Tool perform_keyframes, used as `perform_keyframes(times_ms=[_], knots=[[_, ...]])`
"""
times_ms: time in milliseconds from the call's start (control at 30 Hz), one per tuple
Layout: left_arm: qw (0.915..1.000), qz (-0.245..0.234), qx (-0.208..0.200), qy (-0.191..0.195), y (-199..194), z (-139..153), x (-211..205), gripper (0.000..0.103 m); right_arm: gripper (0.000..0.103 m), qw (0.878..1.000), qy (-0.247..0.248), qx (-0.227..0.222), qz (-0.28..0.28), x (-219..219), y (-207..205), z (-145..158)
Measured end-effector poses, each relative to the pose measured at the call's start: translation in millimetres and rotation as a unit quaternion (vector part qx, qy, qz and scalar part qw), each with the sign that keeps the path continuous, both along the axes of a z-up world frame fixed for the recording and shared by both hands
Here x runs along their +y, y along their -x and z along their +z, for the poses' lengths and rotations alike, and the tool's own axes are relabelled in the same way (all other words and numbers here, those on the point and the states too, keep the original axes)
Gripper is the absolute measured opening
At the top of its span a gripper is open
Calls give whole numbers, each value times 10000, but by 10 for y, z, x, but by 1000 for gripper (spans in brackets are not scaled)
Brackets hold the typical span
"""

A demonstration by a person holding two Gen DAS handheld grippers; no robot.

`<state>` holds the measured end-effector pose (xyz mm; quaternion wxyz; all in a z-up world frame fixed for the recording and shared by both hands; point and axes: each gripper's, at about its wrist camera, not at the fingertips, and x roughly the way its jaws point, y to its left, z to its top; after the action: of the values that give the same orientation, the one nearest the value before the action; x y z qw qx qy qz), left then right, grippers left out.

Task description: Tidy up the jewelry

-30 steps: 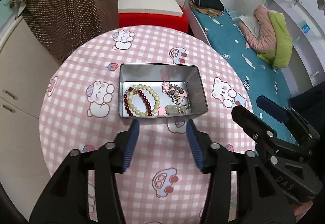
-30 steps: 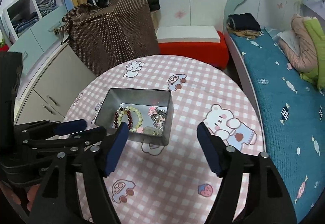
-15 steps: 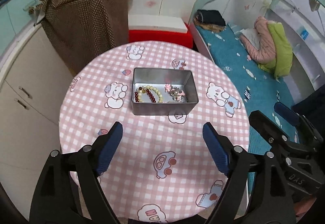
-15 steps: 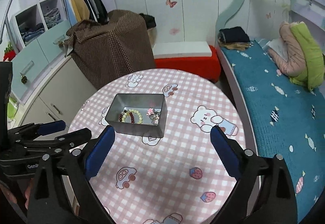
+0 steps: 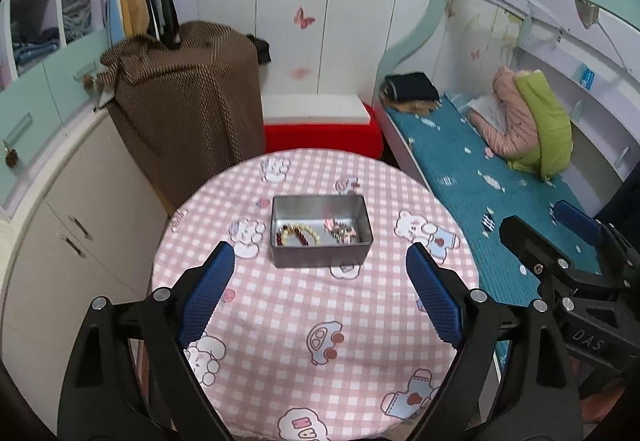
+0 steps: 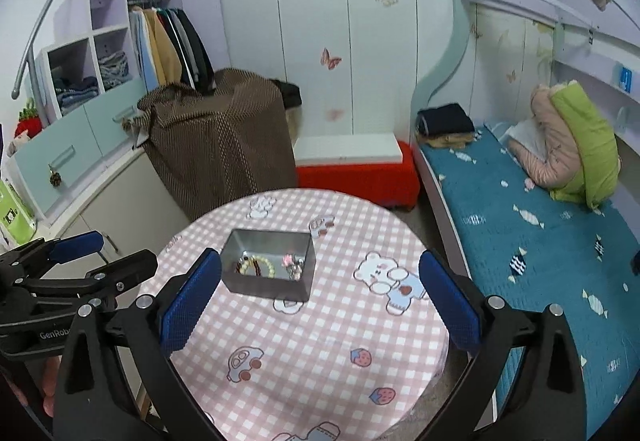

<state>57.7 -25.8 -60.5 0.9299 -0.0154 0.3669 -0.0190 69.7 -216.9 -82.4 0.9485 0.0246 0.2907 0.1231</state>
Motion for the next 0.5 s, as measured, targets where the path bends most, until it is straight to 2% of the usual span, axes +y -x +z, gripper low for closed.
perform_keyframes(times_ms=[500], knots=[[9970, 101, -762, -129, 250, 313, -39, 89, 95, 9977, -50, -663, -85, -54, 188, 212]])
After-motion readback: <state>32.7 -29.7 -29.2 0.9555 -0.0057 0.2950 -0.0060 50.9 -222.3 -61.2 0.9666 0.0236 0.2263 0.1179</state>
